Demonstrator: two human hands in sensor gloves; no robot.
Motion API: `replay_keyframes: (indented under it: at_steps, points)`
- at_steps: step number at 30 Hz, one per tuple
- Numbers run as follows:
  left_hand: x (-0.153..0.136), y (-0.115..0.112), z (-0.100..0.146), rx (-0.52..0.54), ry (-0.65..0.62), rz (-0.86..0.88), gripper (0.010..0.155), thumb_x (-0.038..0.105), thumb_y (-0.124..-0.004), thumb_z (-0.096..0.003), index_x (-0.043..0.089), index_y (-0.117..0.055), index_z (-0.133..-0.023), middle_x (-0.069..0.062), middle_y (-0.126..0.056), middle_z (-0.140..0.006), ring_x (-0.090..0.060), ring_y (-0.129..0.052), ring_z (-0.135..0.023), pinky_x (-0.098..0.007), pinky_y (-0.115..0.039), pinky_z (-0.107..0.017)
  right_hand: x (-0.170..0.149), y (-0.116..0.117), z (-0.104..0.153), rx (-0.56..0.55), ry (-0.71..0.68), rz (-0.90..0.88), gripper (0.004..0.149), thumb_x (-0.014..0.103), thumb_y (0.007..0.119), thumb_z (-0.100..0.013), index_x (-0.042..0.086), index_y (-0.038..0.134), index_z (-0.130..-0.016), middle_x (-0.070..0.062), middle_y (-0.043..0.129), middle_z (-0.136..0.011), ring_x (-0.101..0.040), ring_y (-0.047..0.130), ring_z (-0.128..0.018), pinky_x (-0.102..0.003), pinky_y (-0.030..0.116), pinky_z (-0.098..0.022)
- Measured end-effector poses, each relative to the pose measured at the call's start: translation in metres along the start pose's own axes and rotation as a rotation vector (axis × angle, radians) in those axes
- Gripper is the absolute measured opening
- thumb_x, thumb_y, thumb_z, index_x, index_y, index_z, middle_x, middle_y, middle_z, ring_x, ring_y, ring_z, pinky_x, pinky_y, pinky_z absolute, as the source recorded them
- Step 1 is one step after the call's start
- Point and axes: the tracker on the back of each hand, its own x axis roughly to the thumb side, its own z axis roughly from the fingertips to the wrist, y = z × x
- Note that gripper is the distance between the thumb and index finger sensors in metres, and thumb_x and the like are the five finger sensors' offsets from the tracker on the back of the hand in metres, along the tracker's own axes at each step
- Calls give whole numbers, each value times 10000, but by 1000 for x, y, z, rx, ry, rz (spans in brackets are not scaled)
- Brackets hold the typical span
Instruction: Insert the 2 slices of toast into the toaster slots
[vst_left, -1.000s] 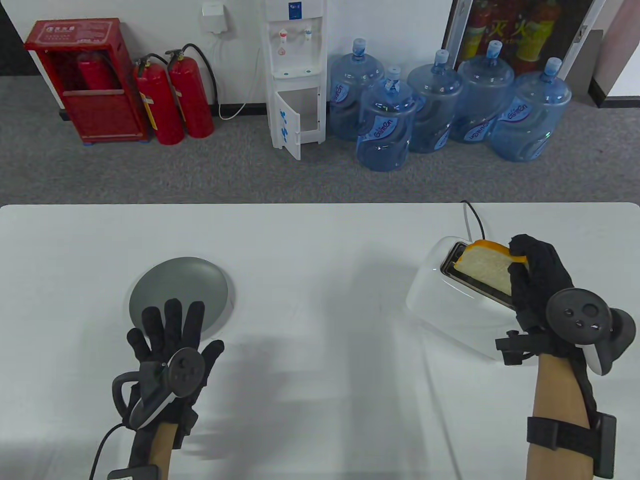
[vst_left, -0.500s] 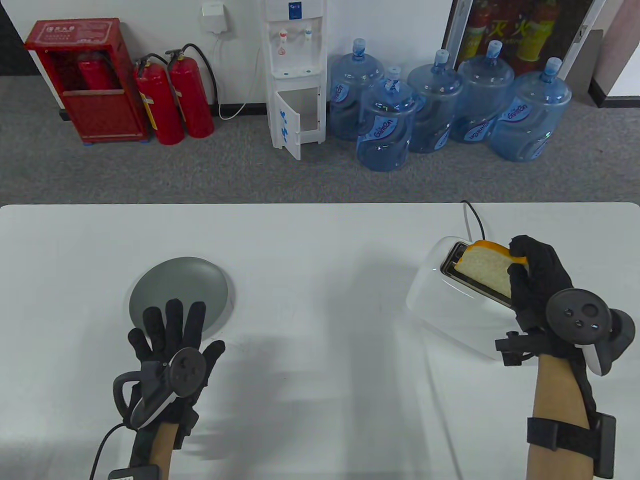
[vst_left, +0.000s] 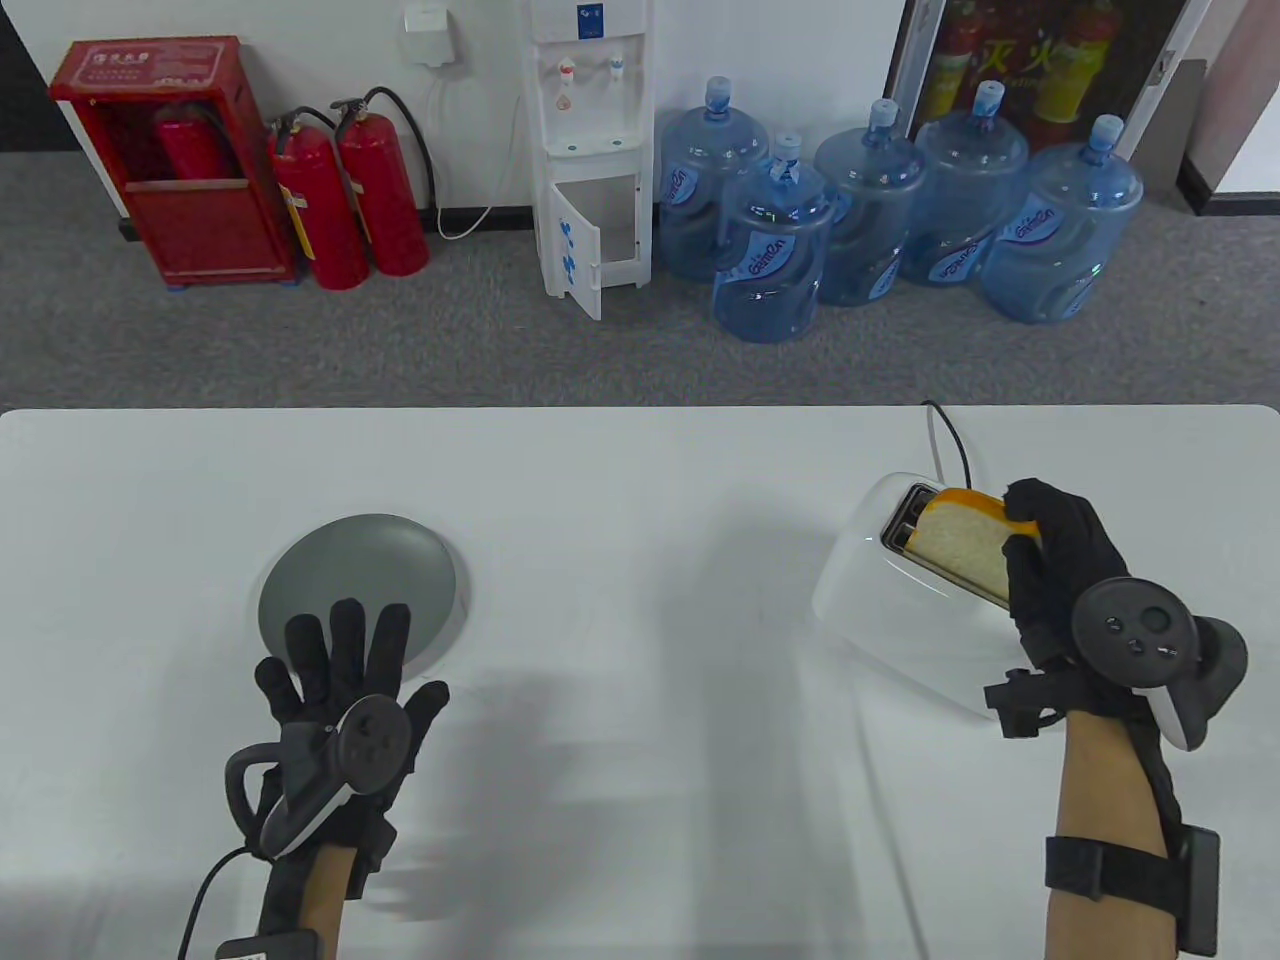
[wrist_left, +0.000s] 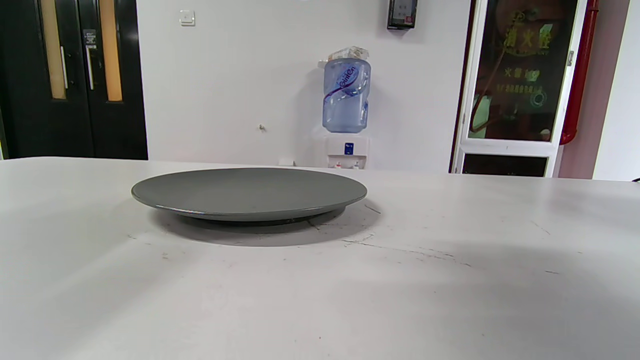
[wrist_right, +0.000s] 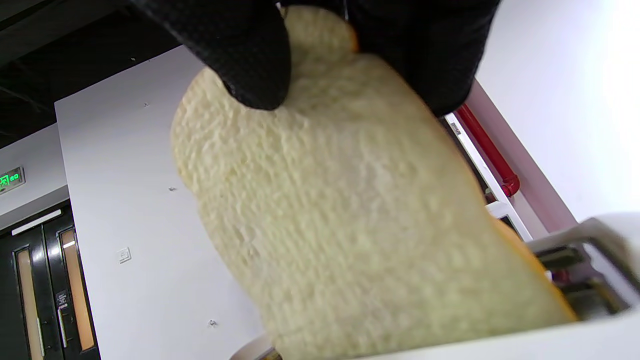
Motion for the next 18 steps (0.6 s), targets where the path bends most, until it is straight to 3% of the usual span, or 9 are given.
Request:
replay_keyframes:
  at_steps: [18]
  points:
    - [0,0,0,-12,2,-11,766,708,-361,-523,395,-194,-1202,-78,-183,-1289,-470,-120,-1145,-655,-204,-778,-15,12,5,21,50,-5,508,231,776,-644,395,562,-1074,-30,758,-1087,-284,959,-914,-583,757,-731]
